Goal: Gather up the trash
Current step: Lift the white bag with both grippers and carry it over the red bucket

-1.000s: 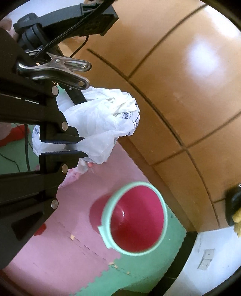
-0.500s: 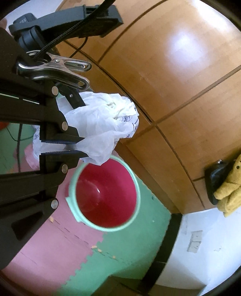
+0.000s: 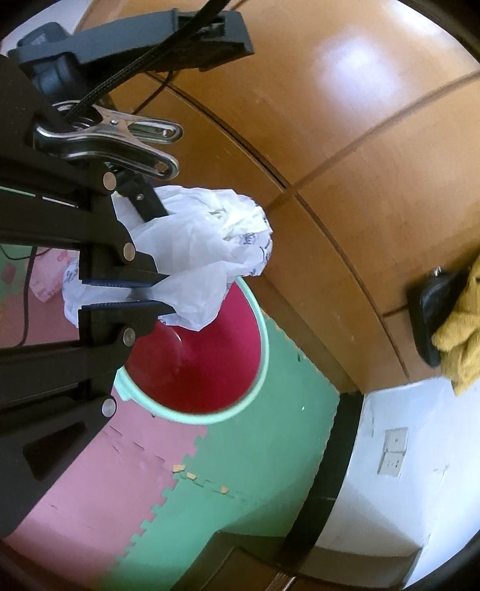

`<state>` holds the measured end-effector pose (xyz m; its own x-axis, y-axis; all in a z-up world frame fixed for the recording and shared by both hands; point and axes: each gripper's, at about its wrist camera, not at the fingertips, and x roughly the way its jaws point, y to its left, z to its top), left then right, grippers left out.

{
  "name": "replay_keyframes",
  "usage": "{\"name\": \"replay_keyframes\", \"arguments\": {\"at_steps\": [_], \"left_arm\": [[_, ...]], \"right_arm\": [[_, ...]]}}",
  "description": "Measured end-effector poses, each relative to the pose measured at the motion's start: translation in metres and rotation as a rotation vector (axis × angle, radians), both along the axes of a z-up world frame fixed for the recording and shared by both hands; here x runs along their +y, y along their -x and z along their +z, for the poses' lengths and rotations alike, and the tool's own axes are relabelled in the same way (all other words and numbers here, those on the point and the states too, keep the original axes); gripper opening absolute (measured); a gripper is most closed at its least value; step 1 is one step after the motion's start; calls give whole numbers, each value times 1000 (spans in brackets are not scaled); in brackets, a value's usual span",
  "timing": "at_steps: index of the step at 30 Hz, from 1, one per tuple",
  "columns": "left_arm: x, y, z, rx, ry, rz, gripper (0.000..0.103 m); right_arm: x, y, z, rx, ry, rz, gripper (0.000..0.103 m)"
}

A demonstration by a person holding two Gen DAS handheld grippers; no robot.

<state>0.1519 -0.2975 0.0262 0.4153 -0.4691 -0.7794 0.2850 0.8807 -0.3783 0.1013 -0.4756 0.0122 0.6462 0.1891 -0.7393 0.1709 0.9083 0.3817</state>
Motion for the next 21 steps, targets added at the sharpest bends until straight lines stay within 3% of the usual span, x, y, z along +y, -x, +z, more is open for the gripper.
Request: {"name": "replay_keyframes", "arguments": {"at_steps": [10,21], "left_arm": [[-41,-18,-35,20,-50,-39,9],[-53,-27,-61,58,-99,-37,9]], "right_arm": [[-20,-20,-25,25,26,-66,7],[-30,-37,-54,95,31,-98,7]]}}
